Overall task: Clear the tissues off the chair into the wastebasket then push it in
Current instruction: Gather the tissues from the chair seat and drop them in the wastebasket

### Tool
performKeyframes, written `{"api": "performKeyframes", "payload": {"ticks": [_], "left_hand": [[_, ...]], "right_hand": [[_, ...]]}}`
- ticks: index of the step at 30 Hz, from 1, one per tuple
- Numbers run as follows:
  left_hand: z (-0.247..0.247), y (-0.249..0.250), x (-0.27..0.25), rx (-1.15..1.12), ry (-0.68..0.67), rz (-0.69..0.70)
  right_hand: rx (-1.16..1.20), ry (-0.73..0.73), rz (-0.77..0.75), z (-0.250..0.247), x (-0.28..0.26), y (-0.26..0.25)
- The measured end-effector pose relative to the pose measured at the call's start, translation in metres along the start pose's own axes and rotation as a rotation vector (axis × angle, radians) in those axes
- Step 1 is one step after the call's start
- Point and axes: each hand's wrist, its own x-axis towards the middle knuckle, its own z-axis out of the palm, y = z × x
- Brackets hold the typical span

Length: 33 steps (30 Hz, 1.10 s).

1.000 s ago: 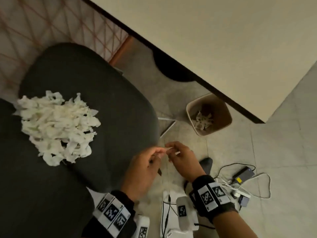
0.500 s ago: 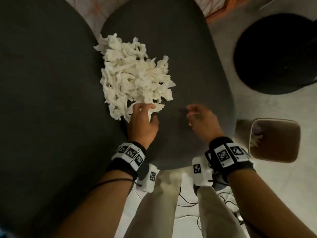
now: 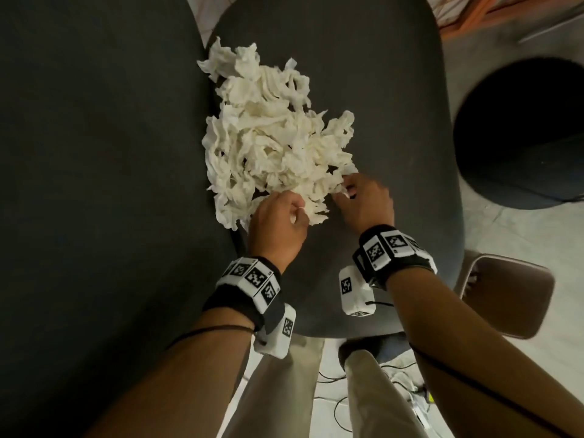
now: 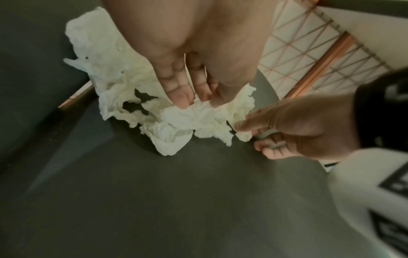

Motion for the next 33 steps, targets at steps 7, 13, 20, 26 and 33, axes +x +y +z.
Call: {"api": "performKeyframes", "payload": {"ticks": [7, 13, 20, 26, 33], "left_hand": [[-0.036, 0.008, -0.010, -0.239, 0.193, -0.214], [-0.050, 0.015, -0.002, -0.401, 0.221, -0.293], [-0.028, 0.010, 0.020, -0.126, -0.045, -0.380], [-0.024, -0.003, 0.033, -0.061, -0.079, -0.430], [-0.048, 0.002, 0.022, -0.273, 0.017, -0.446]], "right_hand": [[0.198, 0.018, 0.083, -0.017, -0.009, 0.008], [0.369, 0.151, 0.055, -0.032, -0.019, 0.014], [0.268, 0.008, 0.165, -0.057, -0.025, -0.005], [0.022, 0.093, 0.077, -0.048, -0.011, -0.007], [0.051, 0.143, -0.016, -0.031, -0.005, -0.024]]}}
